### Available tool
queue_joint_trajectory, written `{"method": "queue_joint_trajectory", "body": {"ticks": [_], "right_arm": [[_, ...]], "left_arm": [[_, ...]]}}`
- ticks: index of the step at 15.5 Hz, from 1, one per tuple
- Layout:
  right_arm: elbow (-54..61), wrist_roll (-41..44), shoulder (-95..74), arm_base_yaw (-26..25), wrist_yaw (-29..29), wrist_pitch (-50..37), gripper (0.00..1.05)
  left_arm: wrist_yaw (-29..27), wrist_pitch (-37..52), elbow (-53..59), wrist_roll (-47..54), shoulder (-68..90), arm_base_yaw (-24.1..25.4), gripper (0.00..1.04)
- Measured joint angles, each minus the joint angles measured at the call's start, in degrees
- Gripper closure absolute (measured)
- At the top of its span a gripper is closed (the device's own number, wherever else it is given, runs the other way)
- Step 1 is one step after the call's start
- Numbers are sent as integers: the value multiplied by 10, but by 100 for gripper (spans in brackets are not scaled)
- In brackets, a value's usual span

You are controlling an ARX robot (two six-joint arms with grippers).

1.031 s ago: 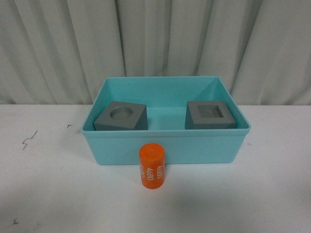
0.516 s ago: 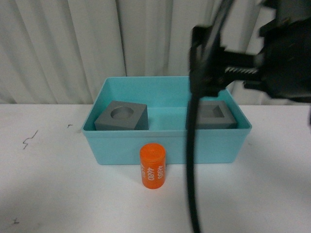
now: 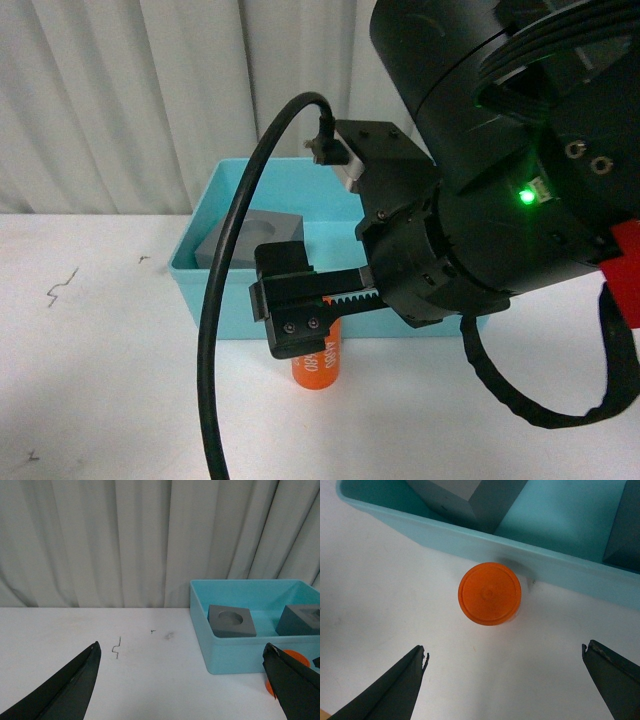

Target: Place gray and orange parts in blue box

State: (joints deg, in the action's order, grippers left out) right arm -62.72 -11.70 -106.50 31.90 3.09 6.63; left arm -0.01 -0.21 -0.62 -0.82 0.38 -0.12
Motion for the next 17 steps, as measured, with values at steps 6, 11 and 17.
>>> {"method": "queue_joint_trajectory", "body": {"ticks": [6, 11, 17], "right_arm": [[-55, 13, -56, -11, -3, 28, 6], [-89, 12, -98, -23, 15, 30, 6], [-115, 10, -143, -6, 44, 11, 6]], "left_arm": [[0, 0, 0, 0, 0, 0, 7], [0, 0, 0, 0, 0, 0, 7], [0, 0, 0, 0, 0, 0, 7]]}}
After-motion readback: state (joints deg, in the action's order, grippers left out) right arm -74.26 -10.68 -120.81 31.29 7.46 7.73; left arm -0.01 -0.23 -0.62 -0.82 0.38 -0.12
